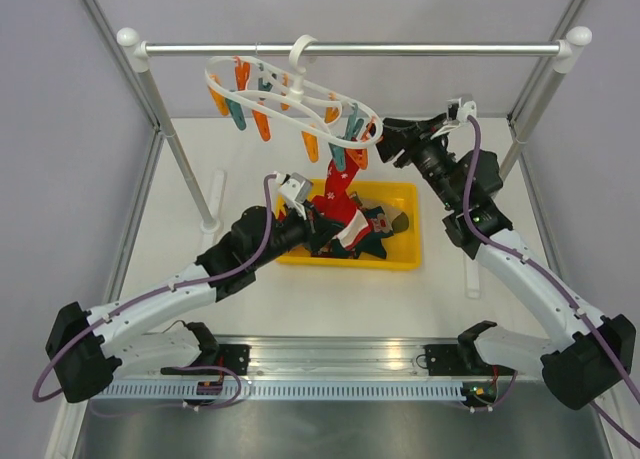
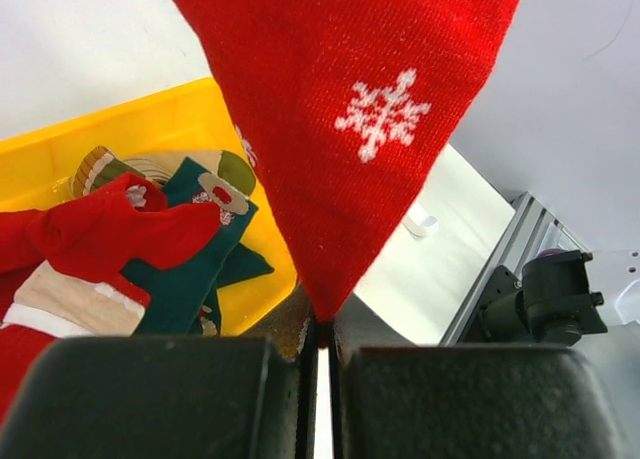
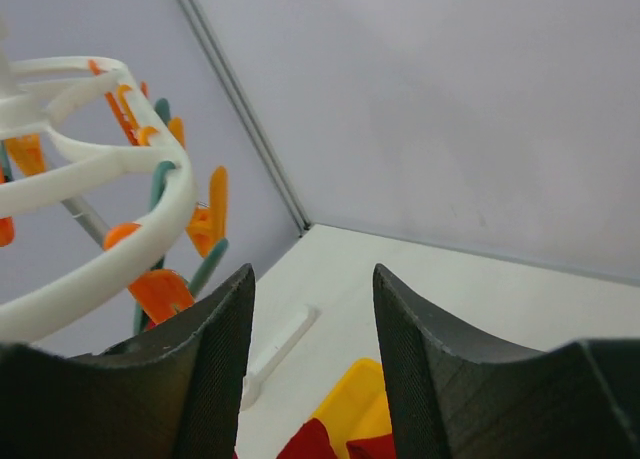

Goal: Remove the socks clipped to the hanger

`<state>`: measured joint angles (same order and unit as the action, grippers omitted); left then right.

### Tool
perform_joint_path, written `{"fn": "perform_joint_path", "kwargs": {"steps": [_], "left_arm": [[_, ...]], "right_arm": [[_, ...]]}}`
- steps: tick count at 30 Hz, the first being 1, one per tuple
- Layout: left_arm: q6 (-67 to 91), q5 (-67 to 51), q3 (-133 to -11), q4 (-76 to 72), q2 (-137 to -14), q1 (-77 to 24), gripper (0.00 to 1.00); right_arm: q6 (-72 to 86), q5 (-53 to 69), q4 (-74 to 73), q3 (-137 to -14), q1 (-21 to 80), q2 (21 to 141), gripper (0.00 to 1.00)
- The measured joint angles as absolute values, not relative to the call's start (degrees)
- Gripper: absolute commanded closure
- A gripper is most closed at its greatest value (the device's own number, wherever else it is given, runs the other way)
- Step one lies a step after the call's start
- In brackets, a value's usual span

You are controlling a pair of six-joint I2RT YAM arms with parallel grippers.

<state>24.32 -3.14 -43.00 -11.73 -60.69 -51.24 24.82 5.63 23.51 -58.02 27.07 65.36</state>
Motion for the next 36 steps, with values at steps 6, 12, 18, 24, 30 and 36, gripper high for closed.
{"fn": "perform_joint_path", "kwargs": {"steps": [6, 12, 18, 24, 30, 36], "left_arm": [[24.32, -3.05, -43.0, -9.76, -60.51, -51.24, 0.98], [24.29, -3.05, -43.03, -9.06, -61.06, -51.24, 0.98], [24.29, -3.07, -43.24, -9.06, -62.76, -51.24, 0.98], [24.29, -2.9, -44.23, -9.04, -64.49, -51.24, 0.98], [24.29, -0.8, -46.35, -9.04, -67.2, -51.24, 0.98], [24.29, 1.96, -47.77, -8.99, -70.17, -51.24, 0.98]], "right_arm": [[27.75, 12.23, 30.22, -57.45, 26.26, 65.25, 0.44], [30.96, 17.45, 34.09, -57.36, 26.02, 65.32, 0.44], [32.4, 20.38, 34.87, -57.36, 26.02, 66.5, 0.44], [32.82, 21.54, 34.65, -57.1, 26.02, 67.05, 0.43], [32.82, 22.68, 34.74, -54.3, 26.02, 65.45, 0.42], [32.77, 22.76, 33.95, -53.58, 26.02, 65.08, 0.41]]}}
